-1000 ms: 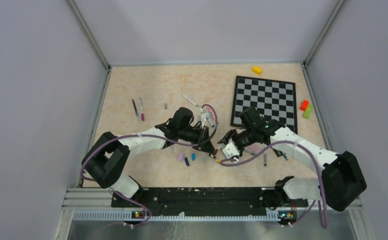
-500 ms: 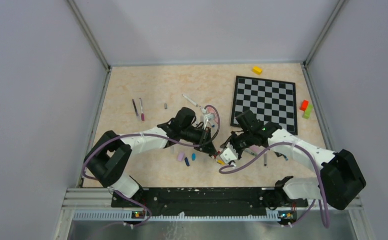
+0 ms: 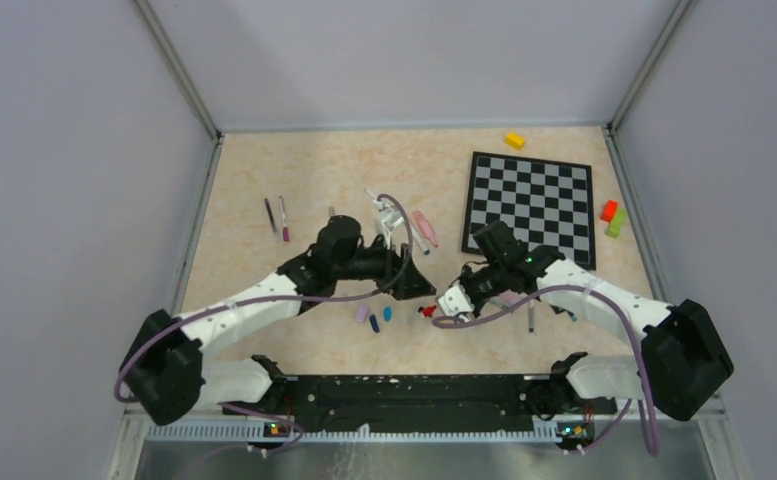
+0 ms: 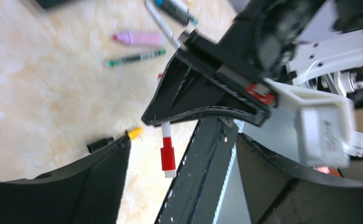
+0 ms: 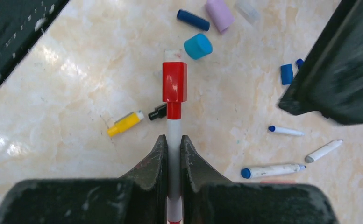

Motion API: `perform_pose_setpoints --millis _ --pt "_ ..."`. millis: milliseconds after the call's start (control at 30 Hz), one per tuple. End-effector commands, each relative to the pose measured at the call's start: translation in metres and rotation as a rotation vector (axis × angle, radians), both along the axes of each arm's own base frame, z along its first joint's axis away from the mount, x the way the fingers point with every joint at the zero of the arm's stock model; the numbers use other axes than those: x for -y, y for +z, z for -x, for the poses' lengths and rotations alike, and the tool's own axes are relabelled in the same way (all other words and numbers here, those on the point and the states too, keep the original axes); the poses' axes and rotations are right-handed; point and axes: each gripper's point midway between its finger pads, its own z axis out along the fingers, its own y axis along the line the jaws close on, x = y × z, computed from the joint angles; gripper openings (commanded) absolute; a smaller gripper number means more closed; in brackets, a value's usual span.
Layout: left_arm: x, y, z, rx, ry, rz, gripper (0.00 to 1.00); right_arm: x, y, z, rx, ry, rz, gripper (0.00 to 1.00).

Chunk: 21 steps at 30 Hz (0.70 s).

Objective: Open the pen caps
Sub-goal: Pick up the pen from the center of the board, then open the pen cap from the pen.

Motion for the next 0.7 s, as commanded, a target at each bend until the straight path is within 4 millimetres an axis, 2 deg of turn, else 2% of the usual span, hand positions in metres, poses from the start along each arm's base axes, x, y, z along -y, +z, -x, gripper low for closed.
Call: perform_pose_setpoints --millis 0,67,133,267,500,667 --pt "-0.013 0.047 -0.023 0.169 0.208 0.152 0.90 -0.020 0.034 0.004 -0.195 -0.112 -0.154 0.00" --pt "-0.023 0.054 -0.026 0.177 0.283 0.192 0.98 -0.027 0.045 -0.004 -0.273 -0.202 -0.192 0.00" --pt "-0.031 0.058 -0.027 0.169 0.346 0.230 0.99 -0.032 0.053 -0.010 -0.367 -0.303 -0.222 0.00" --pt "-0.043 0.057 -0.026 0.118 0.435 0.319 0.99 -0.040 0.061 -0.015 -0.450 -0.362 -0.269 0.00" --pt "-0.046 0.056 -0.025 0.059 0.474 0.421 0.99 -0.051 0.066 -0.028 -0.563 -0.474 -0.338 0.00" --pt "-0.044 0.057 -0.026 0.044 0.477 0.453 0.88 -0.052 0.060 -0.031 -0.577 -0.507 -0.343 0.00"
